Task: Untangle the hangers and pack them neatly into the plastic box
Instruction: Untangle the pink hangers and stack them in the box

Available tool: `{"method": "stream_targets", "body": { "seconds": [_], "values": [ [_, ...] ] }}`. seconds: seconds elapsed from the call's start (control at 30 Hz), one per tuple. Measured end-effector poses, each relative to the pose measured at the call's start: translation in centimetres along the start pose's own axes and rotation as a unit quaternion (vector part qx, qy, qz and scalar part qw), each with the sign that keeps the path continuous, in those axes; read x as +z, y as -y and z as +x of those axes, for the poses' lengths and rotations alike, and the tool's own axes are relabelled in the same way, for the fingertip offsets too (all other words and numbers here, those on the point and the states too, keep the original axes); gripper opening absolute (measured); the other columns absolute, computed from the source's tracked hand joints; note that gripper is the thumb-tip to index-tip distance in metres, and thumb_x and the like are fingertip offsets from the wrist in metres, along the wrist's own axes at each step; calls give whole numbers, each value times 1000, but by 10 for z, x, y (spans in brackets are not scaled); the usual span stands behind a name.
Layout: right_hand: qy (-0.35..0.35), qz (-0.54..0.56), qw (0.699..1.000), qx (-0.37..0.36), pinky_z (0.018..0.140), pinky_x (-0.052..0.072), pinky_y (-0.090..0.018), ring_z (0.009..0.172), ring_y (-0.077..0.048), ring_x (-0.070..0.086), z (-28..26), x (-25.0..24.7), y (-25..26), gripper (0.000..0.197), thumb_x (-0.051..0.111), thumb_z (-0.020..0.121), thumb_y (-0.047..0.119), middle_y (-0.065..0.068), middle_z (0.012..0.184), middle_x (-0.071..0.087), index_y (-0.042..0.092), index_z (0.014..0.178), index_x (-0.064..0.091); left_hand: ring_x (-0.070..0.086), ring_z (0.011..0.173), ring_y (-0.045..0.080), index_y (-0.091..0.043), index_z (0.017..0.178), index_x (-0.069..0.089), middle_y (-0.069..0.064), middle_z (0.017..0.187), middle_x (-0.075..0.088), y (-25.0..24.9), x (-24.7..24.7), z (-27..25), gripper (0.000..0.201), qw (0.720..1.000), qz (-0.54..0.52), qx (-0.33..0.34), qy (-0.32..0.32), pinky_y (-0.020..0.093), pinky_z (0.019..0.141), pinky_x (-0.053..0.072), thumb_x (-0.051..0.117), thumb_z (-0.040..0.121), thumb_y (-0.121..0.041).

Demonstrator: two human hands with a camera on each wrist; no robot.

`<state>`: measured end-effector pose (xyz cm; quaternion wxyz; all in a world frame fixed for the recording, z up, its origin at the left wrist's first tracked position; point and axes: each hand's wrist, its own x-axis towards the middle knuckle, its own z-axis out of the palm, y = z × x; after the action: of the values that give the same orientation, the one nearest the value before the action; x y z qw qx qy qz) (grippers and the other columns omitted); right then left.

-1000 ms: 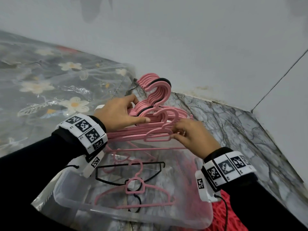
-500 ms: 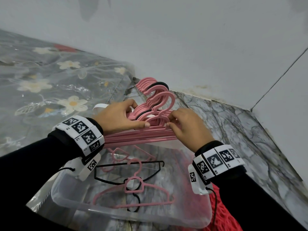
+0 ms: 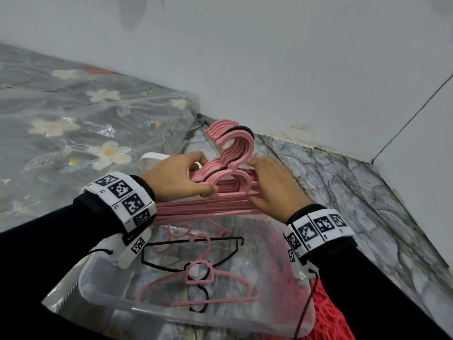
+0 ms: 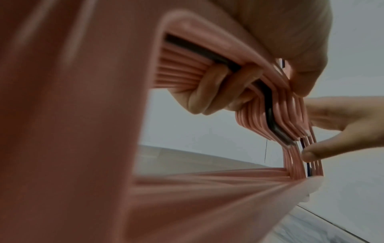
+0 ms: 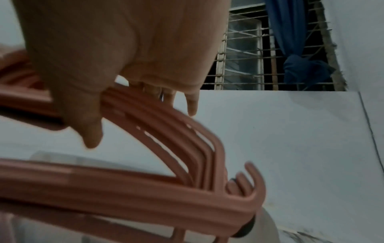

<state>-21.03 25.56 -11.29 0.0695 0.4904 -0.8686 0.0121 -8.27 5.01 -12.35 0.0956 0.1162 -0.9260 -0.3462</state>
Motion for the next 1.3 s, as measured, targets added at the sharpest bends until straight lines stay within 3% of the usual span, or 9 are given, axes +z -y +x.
{"method": "stream_targets", "body": {
  "seconds": [0.13,0.33,0.47,0.63,0.73,0.8,0.9,1.1,1.3],
  "values": [
    [-39,78,996,-12,88,39,-30,106,-24,53,1,10,8,43,54,80,9,-5,115,57,16,123,50,57,95,12,-38,94,50,-6,96,61,1,3,0,46,999,-20,15,23,16,70,39,79,63,-56],
    [-20,81,997,4,63,34,-29,88,-29,60,2,11,12,31,46,89,3,-10,101,63,14,117,52,57,73,8,-35,100,47,-2,86,65,-4,-5,1,71,994,88,44,41,26,64,42,72,47,-75],
    [18,37,999,15,67,45,-36,88,-32,62,3,11,7,27,43,91,3,-11,102,63,12,116,49,57,78,17,-28,116,42,-6,99,64,-2,-6,0,56,942,319,104,15,32,67,46,64,74,-57],
    [-11,26,999,27,44,20,-23,75,-25,63,-2,9,12,21,43,91,13,-4,90,67,16,110,52,60,83,25,-21,113,42,0,96,66,1,8,-9,30,941,325,88,-26,36,71,46,44,87,-36],
    [-10,11,1000,6,46,25,-22,79,-24,62,-2,14,16,23,49,88,10,-4,91,64,15,110,51,60,86,26,-21,110,43,1,100,66,-1,20,-12,26,962,261,77,2,32,67,40,48,87,-31],
    [14,22,1000,-5,63,42,-31,90,-30,60,-1,19,17,28,49,86,5,-12,101,62,10,113,51,60,89,26,-22,110,43,0,103,65,-2,25,-13,27,960,265,85,-4,30,63,34,50,85,-29],
    [22,54,998,6,79,46,-39,97,-34,58,-3,22,17,30,48,88,4,-17,109,59,4,118,49,60,89,28,-19,111,43,2,103,64,-3,30,-13,30,957,273,100,-13,32,63,37,51,83,-28],
    [6,72,997,8,60,36,-31,83,-35,62,-3,24,13,40,44,85,-2,-17,95,66,6,124,46,61,90,28,-18,118,42,6,105,65,-2,29,-5,42,955,277,99,25,32,66,41,63,83,-29],
    [35,122,991,31,61,30,-21,96,-24,59,-1,20,-2,30,61,85,16,-4,105,64,15,113,52,52,83,14,-21,123,42,-7,99,57,1,12,-1,98,978,177,67,92,26,68,38,74,47,-73]
  ]
}}
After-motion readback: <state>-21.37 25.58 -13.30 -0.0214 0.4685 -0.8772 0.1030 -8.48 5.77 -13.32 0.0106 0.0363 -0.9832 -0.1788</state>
